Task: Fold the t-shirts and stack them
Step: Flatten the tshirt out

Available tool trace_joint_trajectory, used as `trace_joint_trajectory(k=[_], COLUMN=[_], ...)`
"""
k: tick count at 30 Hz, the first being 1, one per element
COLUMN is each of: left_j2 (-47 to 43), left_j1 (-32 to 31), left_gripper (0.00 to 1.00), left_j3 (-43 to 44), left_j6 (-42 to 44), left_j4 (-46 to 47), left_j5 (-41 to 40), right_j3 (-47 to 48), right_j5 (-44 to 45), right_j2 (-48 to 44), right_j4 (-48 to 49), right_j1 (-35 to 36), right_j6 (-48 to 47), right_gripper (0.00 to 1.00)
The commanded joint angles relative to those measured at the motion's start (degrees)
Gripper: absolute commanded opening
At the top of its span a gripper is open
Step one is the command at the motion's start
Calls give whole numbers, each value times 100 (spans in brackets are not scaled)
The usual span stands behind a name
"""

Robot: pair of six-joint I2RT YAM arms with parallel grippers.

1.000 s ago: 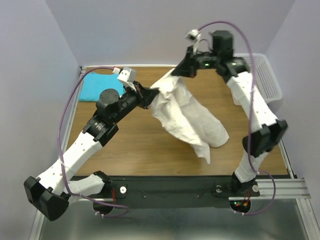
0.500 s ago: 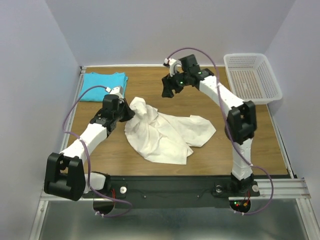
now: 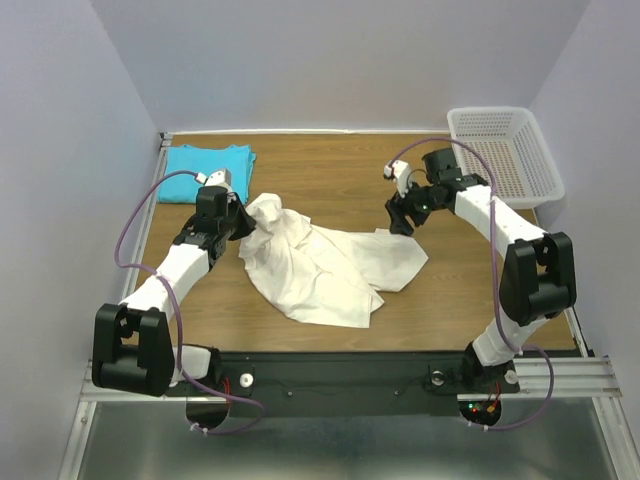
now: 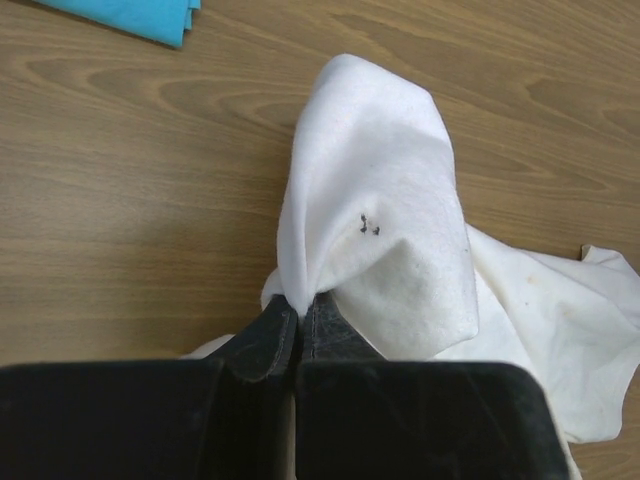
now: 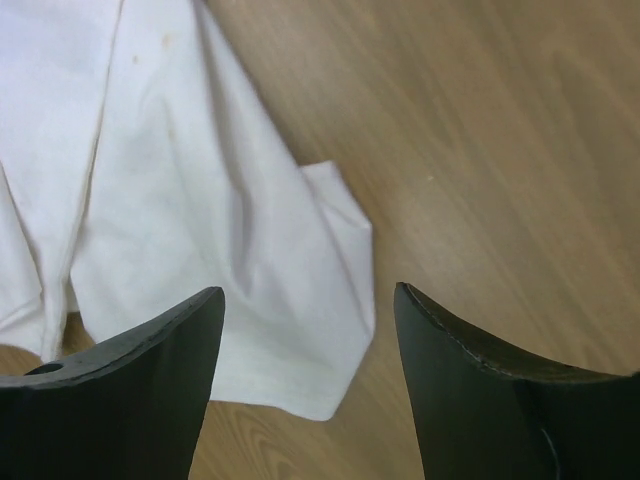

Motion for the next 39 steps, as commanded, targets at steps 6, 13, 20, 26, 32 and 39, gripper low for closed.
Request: trace_joint_trajectory(k=[6, 13, 20, 26, 32, 39], left_j2=[-160, -116, -187, -187, -204, -55], left_j1=[55, 55, 64, 64, 90, 143], left_gripper=[2, 2, 0, 0, 0, 0], left_j3=[-105, -140, -210, -290, -307, -193], left_j6=[70, 61, 61, 61, 114, 131], left_j4=[379, 458, 502, 555, 546, 564], left_j5=[291, 406, 415, 424, 345, 327], right_j3=[-236, -341, -421, -254, 903, 1891], right_j5=[-570, -360, -176, 404, 1080, 2425], right_j2=[337, 530, 627, 540, 460, 1190], right_j4=[-180, -171, -162, -153, 135, 980], right_j1=[236, 491, 632, 632, 238, 35], right_j6=[-408, -144, -118, -12, 532, 1323], right_gripper=[66, 54, 44, 8, 1, 1])
